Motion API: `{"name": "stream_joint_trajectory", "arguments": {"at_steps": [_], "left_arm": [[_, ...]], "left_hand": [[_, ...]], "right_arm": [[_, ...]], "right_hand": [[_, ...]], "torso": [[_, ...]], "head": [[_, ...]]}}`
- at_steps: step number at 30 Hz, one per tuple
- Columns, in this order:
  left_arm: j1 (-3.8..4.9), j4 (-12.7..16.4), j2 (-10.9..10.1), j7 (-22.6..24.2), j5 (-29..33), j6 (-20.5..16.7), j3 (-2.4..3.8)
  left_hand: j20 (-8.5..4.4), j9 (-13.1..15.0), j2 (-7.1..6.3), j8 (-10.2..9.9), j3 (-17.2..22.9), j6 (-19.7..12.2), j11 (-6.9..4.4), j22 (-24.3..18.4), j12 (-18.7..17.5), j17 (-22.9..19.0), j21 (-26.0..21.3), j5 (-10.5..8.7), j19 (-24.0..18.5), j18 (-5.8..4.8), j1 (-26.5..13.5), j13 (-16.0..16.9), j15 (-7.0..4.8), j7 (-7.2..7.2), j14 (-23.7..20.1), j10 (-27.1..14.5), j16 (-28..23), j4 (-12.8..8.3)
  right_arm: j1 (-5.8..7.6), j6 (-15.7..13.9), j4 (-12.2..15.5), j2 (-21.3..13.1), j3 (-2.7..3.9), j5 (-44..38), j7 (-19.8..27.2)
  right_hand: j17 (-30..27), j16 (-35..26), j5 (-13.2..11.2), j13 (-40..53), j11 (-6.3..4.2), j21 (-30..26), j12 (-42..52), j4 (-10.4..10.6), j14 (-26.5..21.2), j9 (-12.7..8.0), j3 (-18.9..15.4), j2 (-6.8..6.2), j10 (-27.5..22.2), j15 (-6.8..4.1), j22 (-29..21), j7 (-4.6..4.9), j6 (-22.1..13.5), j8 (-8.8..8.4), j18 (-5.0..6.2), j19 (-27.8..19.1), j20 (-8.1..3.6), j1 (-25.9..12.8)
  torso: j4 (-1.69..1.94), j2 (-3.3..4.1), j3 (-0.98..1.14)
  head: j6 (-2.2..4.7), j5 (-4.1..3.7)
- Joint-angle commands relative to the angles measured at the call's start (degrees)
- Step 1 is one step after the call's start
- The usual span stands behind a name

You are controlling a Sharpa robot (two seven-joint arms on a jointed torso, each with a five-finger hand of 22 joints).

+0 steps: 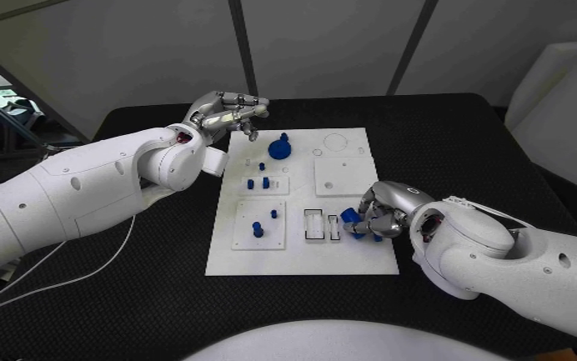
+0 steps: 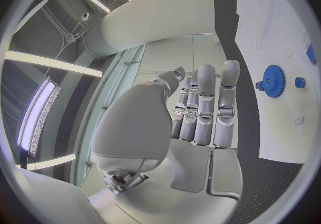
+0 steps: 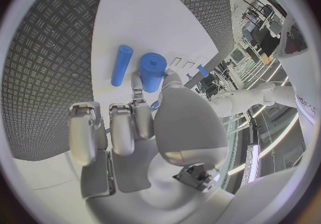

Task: Assemble the parts on the task board

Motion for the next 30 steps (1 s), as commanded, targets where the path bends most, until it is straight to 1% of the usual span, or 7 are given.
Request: {"name": "stream_joint_trajectory", "arguments": {"at_steps": [1,6,9,14,16,23,30], "left_arm": [[0.07,0.2,-0.1,0.2,0.2,0.6,0.05],[0.07,0.2,0.0,0.2,0.2,0.6,0.05],[0.07,0.2,0.1,0.2,0.2,0.6,0.05],[0.07,0.2,0.2,0.2,0.2,0.7,0.05],[0.07,0.3,0.2,0.2,0.2,0.7,0.05],[0.08,0.4,0.1,0.2,0.2,0.7,0.05],[0.09,0.6,0.1,0.1,0.2,0.8,0.05]], "left_hand": [[0.06,0.0,0.56,0.0,-0.3,-0.4,-0.09,0.0,0.3,0.0,-0.1,-0.34,-0.3,3.02,0.1,0.0,-0.02,0.00,-0.4,-0.3,-0.3,-0.2],[0.06,0.0,0.56,0.0,-0.3,-0.4,-0.09,0.0,0.3,0.0,-0.1,-0.34,-0.3,3.02,0.1,0.0,-0.02,0.00,-0.4,-0.3,-0.3,-0.2],[0.06,0.0,0.56,0.0,-0.3,-0.4,-0.09,0.0,0.3,0.0,-0.1,-0.34,-0.3,3.02,0.1,0.0,-0.02,0.00,-0.4,-0.3,-0.3,-0.2],[0.06,0.0,0.56,0.0,-0.3,-0.4,-0.09,0.0,0.3,0.0,-0.1,-0.34,-0.3,3.02,0.1,0.0,-0.02,0.00,-0.4,-0.3,-0.3,-0.2],[0.06,0.0,0.56,0.0,-0.3,-0.4,-0.09,0.0,0.3,0.0,-0.1,-0.34,-0.3,3.02,0.1,0.0,-0.02,0.00,-0.4,-0.3,-0.3,-0.2],[0.06,0.0,0.56,0.0,-0.3,-0.4,-0.09,0.0,0.3,0.0,-0.1,-0.34,-0.3,3.02,0.1,0.0,-0.02,0.00,-0.4,-0.3,-0.3,-0.2],[0.06,0.0,0.56,0.0,-0.3,-0.4,-0.09,0.0,0.3,0.0,-0.1,-0.34,-0.3,3.02,0.1,0.0,-0.02,0.00,-0.4,-0.3,-0.3,-0.2]], "right_arm": [[-0.29,-5.8,0.7,-0.6,-0.27,0.0,-1.1],[-0.27,-12.2,2.5,-1.0,-0.23,2.7,-0.1],[-0.26,-14.4,3.3,-0.9,-0.21,4.1,0.4],[-0.24,-16.5,3.9,-0.2,-0.18,6.5,1.1],[-0.23,-16.4,3.8,0.4,-0.17,7.5,1.4],[-0.23,-11.8,2.5,2.8,-0.16,10.3,1.1],[-0.23,-9.2,1.3,4.9,-0.15,11.0,0.5]], "right_hand": [[9.4,0.3,0.6,5.1,-0.26,0.2,0.3,-0.1,4.8,0.8,0.1,0.60,0.4,-0.42,15.1,-0.42,0.5,0.63,-0.42,5.9,-0.53,1.1],[9.3,0.3,1.0,5.3,-0.40,0.2,0.5,0.1,4.8,1.2,-0.1,0.75,0.7,-0.55,15.1,-0.57,0.9,0.84,-0.42,5.9,-0.65,1.0],[9.3,0.2,1.1,5.5,-0.46,0.2,0.6,0.2,4.8,1.3,-0.2,0.90,0.8,-0.60,15.1,-0.64,1.0,0.91,-0.42,5.9,-0.70,0.9],[9.3,0.2,1.2,5.3,-0.52,0.2,0.4,0.2,4.8,1.4,-0.2,1.06,0.7,-0.65,15.1,-0.71,1.0,0.95,-0.42,5.9,-0.75,0.9],[9.3,0.2,1.3,5.1,-0.54,0.2,0.2,0.2,4.8,1.5,-0.3,1.12,0.6,-0.67,15.1,-0.73,1.1,0.96,-0.42,5.9,-0.77,0.9],[9.2,0.2,1.0,4.5,-0.53,0.2,-0.6,0.4,4.8,2.1,-1.5,1.28,0.3,-0.72,15.1,-0.70,0.9,0.86,-0.42,5.9,-0.89,-1.1],[9.0,0.1,0.0,4.4,-0.80,0.2,-1.0,0.5,4.7,3.2,-2.9,1.92,0.3,-0.92,15.1,-1.07,1.7,1.35,-0.42,5.9,-1.03,-3.5]], "torso": [[0.00,-0.07,0.05],[-0.01,-0.09,-0.05],[0.15,-0.10,-0.12],[0.03,-0.05,-0.12],[0.07,-0.05,-0.16],[0.11,0.01,-0.12],[0.03,0.00,-0.11]], "head": [[0.11,0.11],[0.38,0.14],[0.51,0.06],[0.71,0.27],[0.71,0.29],[0.66,0.59],[0.64,0.86]]}}
